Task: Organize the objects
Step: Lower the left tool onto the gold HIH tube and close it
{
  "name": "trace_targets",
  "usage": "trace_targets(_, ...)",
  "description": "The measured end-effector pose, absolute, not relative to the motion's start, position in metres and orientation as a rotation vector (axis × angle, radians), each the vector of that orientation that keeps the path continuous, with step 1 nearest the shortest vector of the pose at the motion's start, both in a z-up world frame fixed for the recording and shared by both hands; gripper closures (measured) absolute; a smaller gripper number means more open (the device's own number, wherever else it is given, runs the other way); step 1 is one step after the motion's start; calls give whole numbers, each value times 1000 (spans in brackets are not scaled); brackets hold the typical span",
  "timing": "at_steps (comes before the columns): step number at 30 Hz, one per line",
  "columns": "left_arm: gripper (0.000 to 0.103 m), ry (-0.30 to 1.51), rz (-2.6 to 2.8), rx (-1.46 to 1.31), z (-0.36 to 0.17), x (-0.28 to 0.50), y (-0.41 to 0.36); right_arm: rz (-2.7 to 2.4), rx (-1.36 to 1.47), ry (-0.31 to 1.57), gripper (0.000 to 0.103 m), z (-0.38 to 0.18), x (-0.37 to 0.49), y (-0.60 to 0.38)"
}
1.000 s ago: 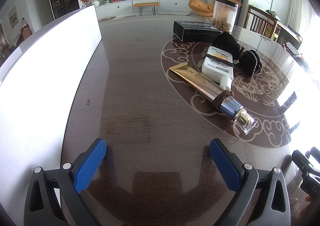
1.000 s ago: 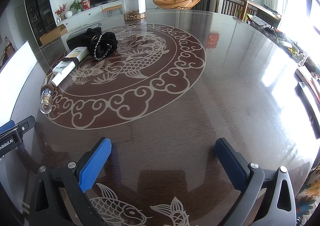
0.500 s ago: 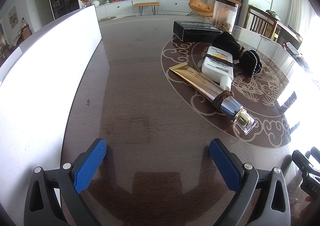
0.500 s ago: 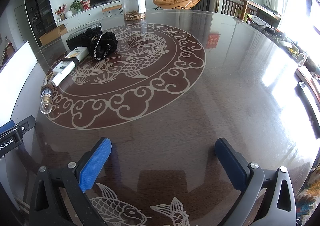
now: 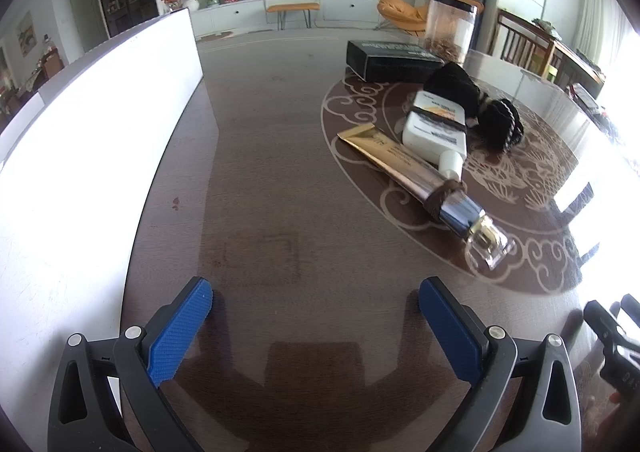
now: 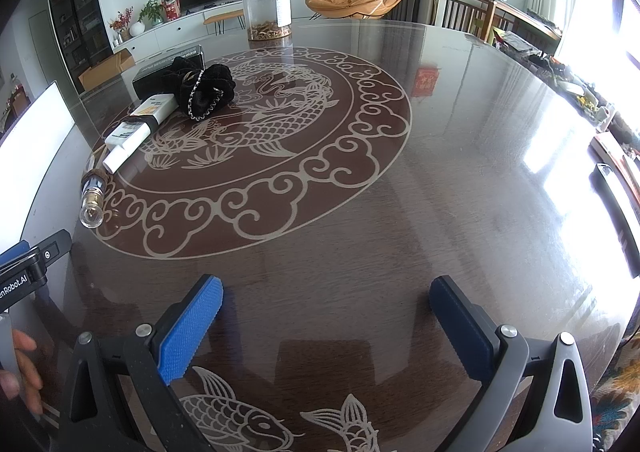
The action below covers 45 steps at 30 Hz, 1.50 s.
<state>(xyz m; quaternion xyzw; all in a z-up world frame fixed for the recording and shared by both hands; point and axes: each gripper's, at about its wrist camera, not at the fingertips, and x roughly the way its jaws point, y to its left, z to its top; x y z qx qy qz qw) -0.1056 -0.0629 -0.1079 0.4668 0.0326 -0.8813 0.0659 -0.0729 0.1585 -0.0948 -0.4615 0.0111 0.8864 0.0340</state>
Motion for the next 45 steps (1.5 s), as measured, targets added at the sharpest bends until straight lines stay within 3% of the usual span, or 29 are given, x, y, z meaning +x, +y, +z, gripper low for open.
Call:
trace_targets(3, 0, 170, -2575, 1496, -102, -96, -65, 2726, -1419, 35, 0, -95, -73, 158)
trace_targets(5, 0, 276, -2700, 1405, -82, -86, -63, 2726, -1419, 35, 0, -95, -73, 158)
trace_targets(10, 0, 281, -2786, 1341, -50, -117, -43, 2726, -1419, 35, 0, -95, -73, 159)
trace_targets(17, 0, 281, -2612, 1443, -85, -164, -50, 2726, -1419, 34, 0, -95, -73, 158)
trace_targets(28, 0, 310, -2599, 1481, -87, -156, -69, 2725, -1418, 35, 0, -95, -73, 159)
trace_targets(32, 0, 238, -2613, 1542, -94, -169, -52, 2726, -1418, 34, 0, -95, -73, 159)
trace_targets(35, 0, 79, -2593, 1547, -102, -172, -35, 2725, -1418, 34, 0, -95, -73, 159)
trace_targets(45, 0, 55, -2644, 1562, -103, -172, -47, 2726, -1418, 34, 0, -95, -73, 159)
